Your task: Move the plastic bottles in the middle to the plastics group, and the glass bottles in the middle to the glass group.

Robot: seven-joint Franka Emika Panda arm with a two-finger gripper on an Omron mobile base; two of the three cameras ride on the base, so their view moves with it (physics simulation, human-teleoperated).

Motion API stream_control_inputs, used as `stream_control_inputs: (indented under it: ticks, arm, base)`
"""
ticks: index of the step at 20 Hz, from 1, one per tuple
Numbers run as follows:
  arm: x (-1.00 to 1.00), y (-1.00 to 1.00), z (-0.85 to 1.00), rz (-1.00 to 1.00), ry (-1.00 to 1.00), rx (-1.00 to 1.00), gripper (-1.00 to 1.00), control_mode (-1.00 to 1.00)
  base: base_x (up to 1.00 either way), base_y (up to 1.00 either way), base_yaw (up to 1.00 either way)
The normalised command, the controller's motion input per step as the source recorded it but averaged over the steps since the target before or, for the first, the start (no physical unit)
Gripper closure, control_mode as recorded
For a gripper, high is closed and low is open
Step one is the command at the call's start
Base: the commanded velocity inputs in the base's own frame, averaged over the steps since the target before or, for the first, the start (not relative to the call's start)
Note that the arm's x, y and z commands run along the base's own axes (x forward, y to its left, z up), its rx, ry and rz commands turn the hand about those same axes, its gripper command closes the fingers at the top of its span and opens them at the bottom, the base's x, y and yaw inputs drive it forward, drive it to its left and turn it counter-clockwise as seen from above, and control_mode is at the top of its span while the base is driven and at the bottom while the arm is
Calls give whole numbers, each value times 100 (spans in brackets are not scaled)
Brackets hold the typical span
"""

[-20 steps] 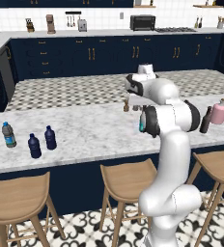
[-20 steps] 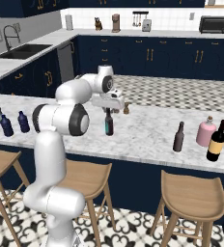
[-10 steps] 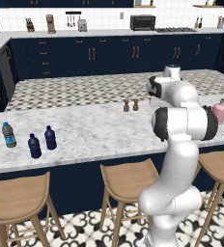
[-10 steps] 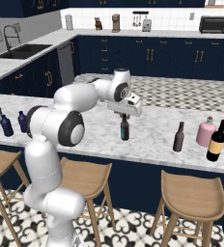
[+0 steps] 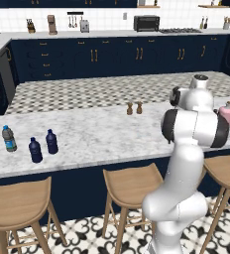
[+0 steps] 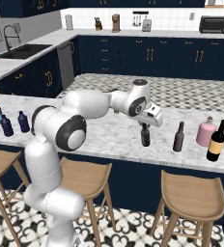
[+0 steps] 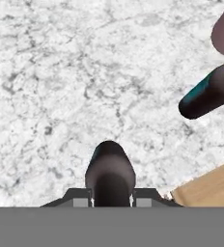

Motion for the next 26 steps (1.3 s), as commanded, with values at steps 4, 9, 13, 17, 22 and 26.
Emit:
stream_control_inputs:
  ticks: [4, 9, 13, 17, 22, 26]
  arm:
    - [0, -67, 1, -15, 5, -3, 100, -100]
    - [7, -48, -5, -4, 0, -1, 100, -100]
    - [14, -51, -12, -1, 0, 0, 100, -100]
    - [2, -18, -23, 0, 0, 0, 100, -100]
    - [14, -11, -23, 0, 0, 0, 100, -100]
    - [18, -8, -27, -1, 0, 0, 100, -100]
  base:
    - [0, 0, 0]
    - [0, 0, 0]
    - [0, 0, 0]
    - [0, 0, 0]
    - [0, 0, 0]
    - [0, 0, 0]
